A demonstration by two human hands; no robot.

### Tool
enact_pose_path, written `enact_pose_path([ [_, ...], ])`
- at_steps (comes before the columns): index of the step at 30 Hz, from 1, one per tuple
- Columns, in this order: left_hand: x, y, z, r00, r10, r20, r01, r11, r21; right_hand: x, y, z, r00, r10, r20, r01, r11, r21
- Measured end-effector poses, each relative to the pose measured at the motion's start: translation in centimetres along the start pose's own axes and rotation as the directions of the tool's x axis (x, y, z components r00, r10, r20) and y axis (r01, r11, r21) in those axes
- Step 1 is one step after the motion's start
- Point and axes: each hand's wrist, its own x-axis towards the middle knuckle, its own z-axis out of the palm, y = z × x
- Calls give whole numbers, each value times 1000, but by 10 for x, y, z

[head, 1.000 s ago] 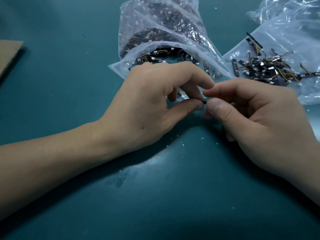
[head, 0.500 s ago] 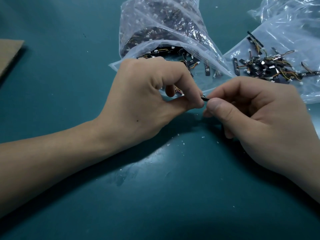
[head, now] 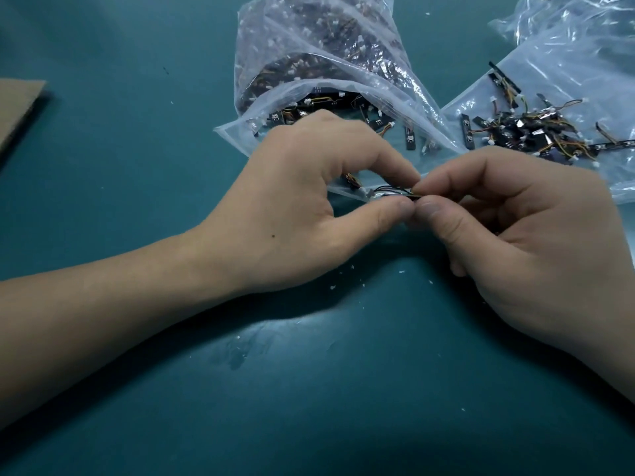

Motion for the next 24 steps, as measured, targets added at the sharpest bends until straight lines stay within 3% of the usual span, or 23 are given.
enact_pose_path([
  [7,-1,0,1,999,-47,-15,46,998,-36,-1,-1,0,1000,-7,-11,7,999,-48],
  [19,0,0,1,998,-6,-56,5,1000,-21,-2,-6,-1,1000,3,-26,-4,999,-44],
  [24,1,0,-1,1000,-11,-6,11,1000,-25,-2,-6,-1,1000,-6,-19,5,999,-51],
])
